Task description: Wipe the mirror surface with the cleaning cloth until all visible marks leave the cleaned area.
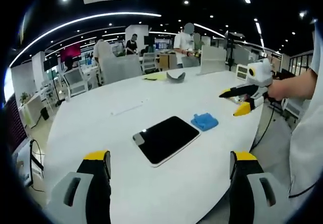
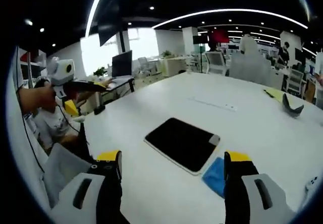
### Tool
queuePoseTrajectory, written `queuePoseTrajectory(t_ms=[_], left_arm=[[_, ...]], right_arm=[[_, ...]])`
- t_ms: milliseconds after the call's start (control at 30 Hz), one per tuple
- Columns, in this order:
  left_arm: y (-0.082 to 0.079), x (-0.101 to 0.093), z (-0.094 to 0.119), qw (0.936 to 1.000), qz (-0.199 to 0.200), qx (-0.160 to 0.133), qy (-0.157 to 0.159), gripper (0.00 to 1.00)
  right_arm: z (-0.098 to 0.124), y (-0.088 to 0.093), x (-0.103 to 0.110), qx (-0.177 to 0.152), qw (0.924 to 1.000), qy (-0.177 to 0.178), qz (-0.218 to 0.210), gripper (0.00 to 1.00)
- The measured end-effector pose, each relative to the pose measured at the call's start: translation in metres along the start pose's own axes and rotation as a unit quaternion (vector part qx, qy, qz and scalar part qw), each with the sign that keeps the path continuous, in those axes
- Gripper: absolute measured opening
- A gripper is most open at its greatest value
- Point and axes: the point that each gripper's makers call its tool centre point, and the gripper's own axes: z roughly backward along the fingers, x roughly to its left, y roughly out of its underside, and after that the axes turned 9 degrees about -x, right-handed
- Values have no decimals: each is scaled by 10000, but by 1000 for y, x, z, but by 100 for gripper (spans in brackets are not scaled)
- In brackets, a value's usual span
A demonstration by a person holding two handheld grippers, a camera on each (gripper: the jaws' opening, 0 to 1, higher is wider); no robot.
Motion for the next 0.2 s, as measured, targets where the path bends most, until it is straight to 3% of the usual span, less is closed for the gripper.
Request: queuePoseTrajectory(t_ms=[100, 200], left_arm=[[-2, 1, 0, 10000, 42, 2, 18, 99], [-4, 2, 0, 10000, 40, -6, 12, 99]], right_arm=[[1, 2, 1, 58, 10000, 20, -64, 96], [0, 2, 3, 42, 9999, -5, -125, 100]])
